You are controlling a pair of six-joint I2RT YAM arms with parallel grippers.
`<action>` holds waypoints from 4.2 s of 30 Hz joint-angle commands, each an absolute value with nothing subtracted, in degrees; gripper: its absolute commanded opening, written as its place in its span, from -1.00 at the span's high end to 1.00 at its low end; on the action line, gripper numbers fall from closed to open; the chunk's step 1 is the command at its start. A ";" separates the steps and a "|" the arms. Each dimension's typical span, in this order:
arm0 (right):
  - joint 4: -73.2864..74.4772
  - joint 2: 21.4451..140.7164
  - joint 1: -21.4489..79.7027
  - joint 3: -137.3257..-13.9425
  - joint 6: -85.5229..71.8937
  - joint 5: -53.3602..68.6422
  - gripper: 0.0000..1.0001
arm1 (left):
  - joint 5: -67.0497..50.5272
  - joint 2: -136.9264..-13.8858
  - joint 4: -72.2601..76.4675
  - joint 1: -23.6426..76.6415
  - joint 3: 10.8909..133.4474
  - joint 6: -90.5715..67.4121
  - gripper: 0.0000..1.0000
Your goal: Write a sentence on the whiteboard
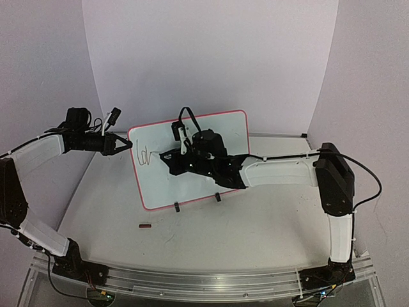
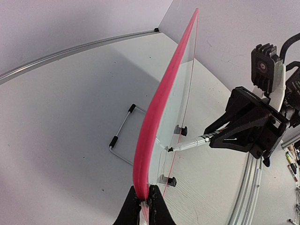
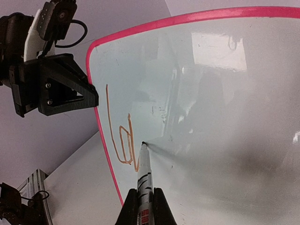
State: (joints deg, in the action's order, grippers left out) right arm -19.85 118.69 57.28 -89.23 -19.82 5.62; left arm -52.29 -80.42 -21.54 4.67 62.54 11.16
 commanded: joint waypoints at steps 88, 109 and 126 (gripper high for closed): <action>-24.80 114.61 55.15 -86.44 -20.17 2.50 1.00 | -48.88 -80.19 -23.69 4.61 63.86 13.31 1.00; -21.71 118.36 55.02 -87.62 -21.98 7.73 1.00 | -48.87 -80.25 -23.81 4.57 63.91 13.30 1.00; -21.70 117.59 55.03 -83.60 -23.47 8.54 1.00 | -48.78 -80.33 -23.82 4.55 63.90 13.31 1.00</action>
